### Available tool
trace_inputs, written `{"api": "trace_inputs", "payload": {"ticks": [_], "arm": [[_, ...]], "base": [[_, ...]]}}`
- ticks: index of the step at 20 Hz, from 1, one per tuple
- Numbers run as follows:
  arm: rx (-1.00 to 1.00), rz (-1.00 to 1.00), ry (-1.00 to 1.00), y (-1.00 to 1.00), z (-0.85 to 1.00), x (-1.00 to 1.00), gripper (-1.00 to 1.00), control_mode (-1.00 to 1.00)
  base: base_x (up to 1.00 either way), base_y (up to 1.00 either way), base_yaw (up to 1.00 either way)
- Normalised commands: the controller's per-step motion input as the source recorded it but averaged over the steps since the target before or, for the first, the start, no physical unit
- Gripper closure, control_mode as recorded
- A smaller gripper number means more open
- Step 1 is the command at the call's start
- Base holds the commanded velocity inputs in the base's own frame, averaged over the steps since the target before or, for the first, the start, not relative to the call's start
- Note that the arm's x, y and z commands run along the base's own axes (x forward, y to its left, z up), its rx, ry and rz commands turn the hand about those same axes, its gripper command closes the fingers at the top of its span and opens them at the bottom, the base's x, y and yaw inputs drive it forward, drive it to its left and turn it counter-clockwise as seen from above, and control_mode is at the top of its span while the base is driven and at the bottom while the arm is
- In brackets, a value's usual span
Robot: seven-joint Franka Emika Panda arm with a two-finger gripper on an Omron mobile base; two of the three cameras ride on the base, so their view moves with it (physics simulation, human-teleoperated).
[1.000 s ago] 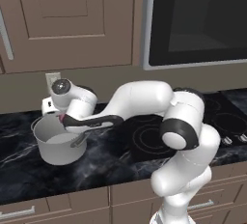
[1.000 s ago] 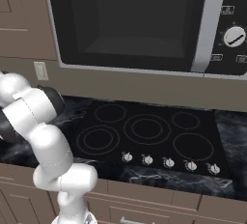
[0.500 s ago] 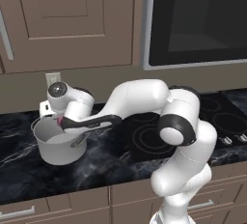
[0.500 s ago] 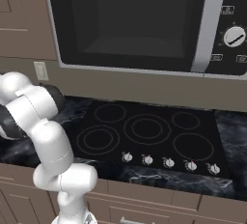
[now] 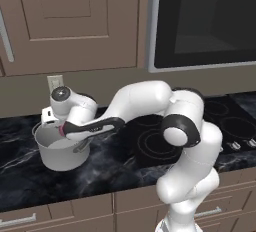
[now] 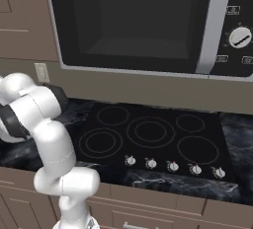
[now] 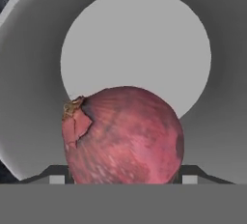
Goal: Turn on the sink faucet. Then move the onion from the counter to the sink. Turn off the sink. Move the vegetable from the sink to the pot next to the stove. Finally move the pot to the rear right burner.
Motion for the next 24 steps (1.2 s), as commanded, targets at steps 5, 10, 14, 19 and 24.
{"api": "trace_inputs", "payload": {"ticks": [5,10,14,19,24], "arm": [[0.0,0.0,0.08,0.13,-0.13,0.17,1.0,-1.0],[0.0,0.0,0.08,0.18,-0.2,0.17,1.0,-1.0],[0.0,0.0,0.05,0.16,-0.26,0.13,1.0,-1.0],[0.0,0.0,0.02,0.12,-0.23,0.05,1.0,-1.0],[0.0,0.0,0.0,0.05,-0.23,0.02,1.0,-1.0]], "base": [[0.0,0.0,0.0],[0.0,0.0,0.0],[0.0,0.0,0.0],[0.0,0.0,0.0],[0.0,0.0,0.0]]}}
